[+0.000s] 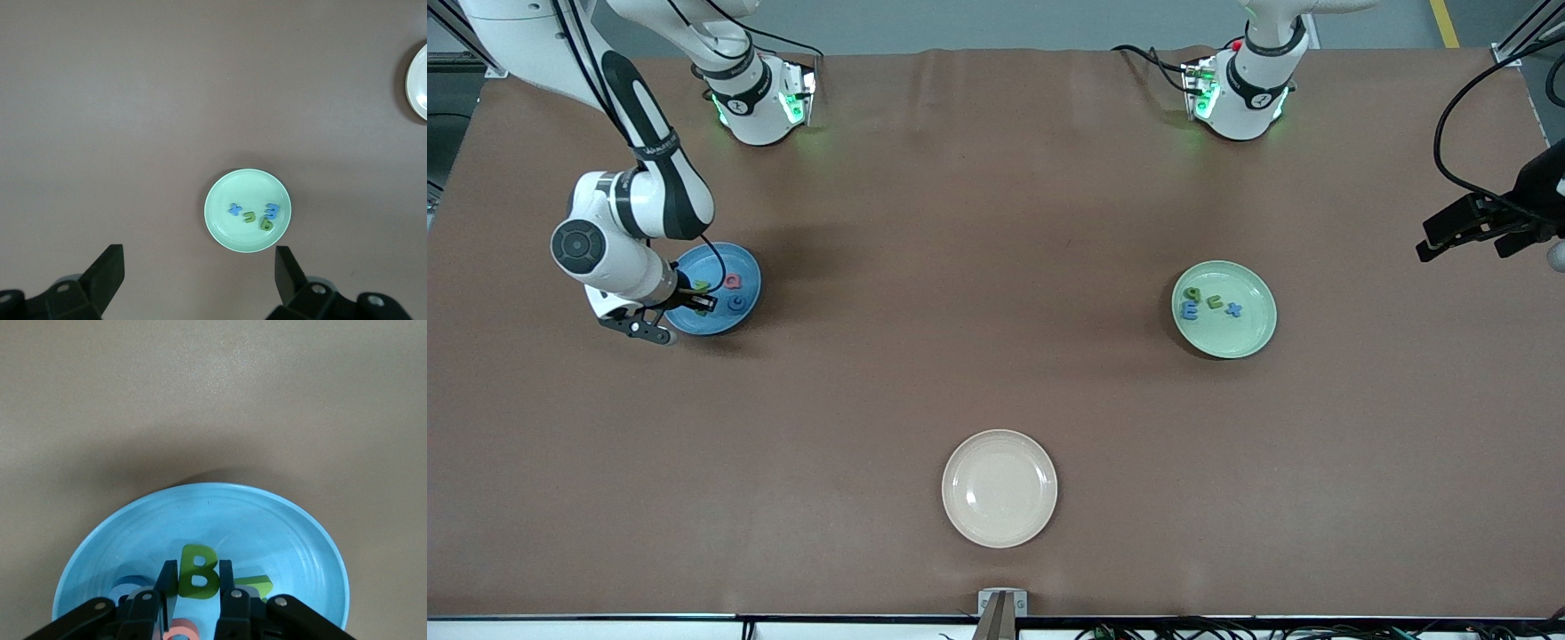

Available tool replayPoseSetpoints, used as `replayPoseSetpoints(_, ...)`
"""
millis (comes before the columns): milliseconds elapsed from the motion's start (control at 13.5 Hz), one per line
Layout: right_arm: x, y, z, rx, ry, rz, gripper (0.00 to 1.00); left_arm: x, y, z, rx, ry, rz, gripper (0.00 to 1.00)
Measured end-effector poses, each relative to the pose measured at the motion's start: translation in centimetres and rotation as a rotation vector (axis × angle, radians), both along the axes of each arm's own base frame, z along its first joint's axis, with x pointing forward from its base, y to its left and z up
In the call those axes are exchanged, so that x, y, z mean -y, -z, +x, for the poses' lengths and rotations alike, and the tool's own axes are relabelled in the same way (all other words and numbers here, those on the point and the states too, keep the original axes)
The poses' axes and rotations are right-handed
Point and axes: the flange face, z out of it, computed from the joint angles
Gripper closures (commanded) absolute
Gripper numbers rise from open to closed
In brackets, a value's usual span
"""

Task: Sort uppercase to blue plate, lowercase to green plate
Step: 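Lower the green B into the blue plate and open the right gripper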

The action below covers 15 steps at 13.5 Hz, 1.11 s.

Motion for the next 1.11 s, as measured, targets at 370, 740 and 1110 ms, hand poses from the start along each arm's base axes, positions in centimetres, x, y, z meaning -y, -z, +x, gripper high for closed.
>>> replayPoseSetpoints(370, -0.2, -0.2, 0.0, -0.025, -0.005, 0.000, 0.00, 0.0, -0.1, 0.0, 0.002, 0.000, 0.000, 0.01)
replayPoseSetpoints(740, -0.7, -3.8, 1.4, -0.047, -0.012, -0.001, 0.00, 0.0, -1.0, -0.4, 0.018, 0.001, 0.000, 0.01)
replayPoseSetpoints(1110, -0.4, -4.2, 1.5, -0.048, -0.065, 0.009, 0.00, 0.1, -1.7, -0.8, 0.027, 0.003, -0.001, 0.00)
